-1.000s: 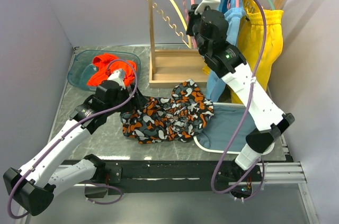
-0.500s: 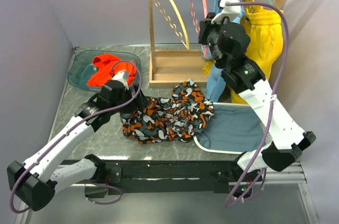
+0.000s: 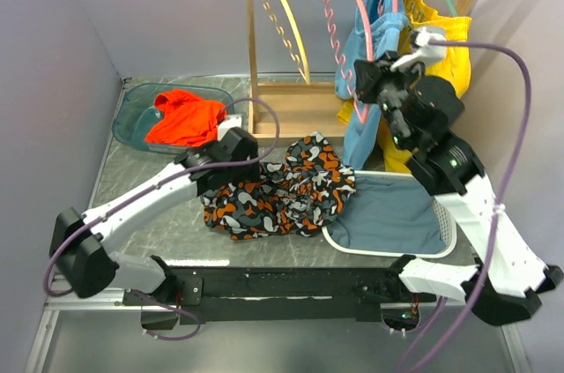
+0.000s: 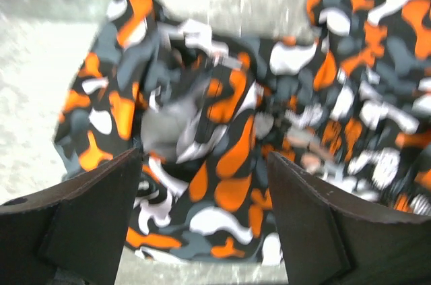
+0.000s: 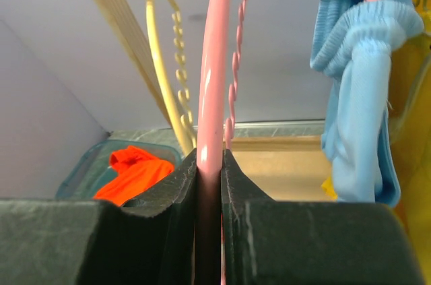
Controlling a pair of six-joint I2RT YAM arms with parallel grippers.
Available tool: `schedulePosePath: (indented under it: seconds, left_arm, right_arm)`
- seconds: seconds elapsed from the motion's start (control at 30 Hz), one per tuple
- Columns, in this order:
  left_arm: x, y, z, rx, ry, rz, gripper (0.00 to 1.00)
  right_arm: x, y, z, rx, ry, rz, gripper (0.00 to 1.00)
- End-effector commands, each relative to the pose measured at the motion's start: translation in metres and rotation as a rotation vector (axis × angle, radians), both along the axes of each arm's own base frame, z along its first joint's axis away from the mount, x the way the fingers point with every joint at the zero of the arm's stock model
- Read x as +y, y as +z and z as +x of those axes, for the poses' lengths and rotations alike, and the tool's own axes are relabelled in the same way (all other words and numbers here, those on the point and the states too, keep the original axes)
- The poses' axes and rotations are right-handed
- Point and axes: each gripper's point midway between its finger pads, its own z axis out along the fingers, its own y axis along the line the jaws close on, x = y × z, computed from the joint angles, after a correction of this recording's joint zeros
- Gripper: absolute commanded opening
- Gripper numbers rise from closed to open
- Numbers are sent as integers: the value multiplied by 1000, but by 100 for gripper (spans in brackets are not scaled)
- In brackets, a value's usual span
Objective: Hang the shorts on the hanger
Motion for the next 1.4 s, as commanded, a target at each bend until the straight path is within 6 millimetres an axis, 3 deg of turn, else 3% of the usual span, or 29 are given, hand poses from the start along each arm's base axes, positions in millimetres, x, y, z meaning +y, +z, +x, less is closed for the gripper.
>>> schedulePosePath:
  seconds: [0.0, 0.07, 0.13, 0.17, 0.23, 0.33, 0.37, 0.47, 0.63, 0.7, 0.83, 1.03, 1.17, 1.27, 1.37]
  left_arm:
    - [4, 25, 21, -85, 88, 100, 79]
    - [-11, 18, 22, -59, 48, 113, 76]
    - [-25, 7, 18, -33, 15, 134, 75]
    - [-23, 0, 14, -15, 17, 158, 72]
    - [-17, -18, 7, 23, 42, 196, 68]
    - [5, -42, -14, 71, 101, 201, 48]
    - [11, -46, -19, 77, 122, 187, 31]
    - [27, -49, -42, 81, 207, 63, 1]
    - [27, -60, -73, 94, 266, -257, 1]
    - [31, -66, -80, 86, 285, -315, 1]
    - [28, -59, -77, 7, 282, -466, 6]
    - [44, -43, -75, -72, 334, -518, 8]
    - [52, -48, -78, -57, 386, -514, 1]
    - [56, -56, -81, -37, 427, -511, 1]
    - [56, -49, -79, -60, 408, -520, 4]
  right_arm:
    - [-8, -3, -30, -3, 65, 103, 0]
    - [-12, -10, -44, 6, 89, 122, 0]
    - [-7, -33, -49, 51, 122, 128, 0]
    - [-11, -36, -57, 50, 132, 140, 0]
    - [-5, -59, -62, 98, 170, 136, 0]
    - [0, -85, -76, 143, 235, 132, 0]
    - [0, -89, -82, 146, 249, 135, 0]
    - [2, -104, -96, 169, 303, 121, 0]
    - [18, -111, -130, 174, 490, 110, 0]
    - [22, -115, -140, 182, 545, 94, 0]
    - [31, -127, -167, 233, 679, 51, 0]
    - [35, -142, -206, 329, 840, 10, 0]
    - [29, -156, -218, 410, 847, -13, 0]
    - [24, -165, -224, 465, 840, -26, 0]
    - [18, -176, -227, 515, 822, -49, 0]
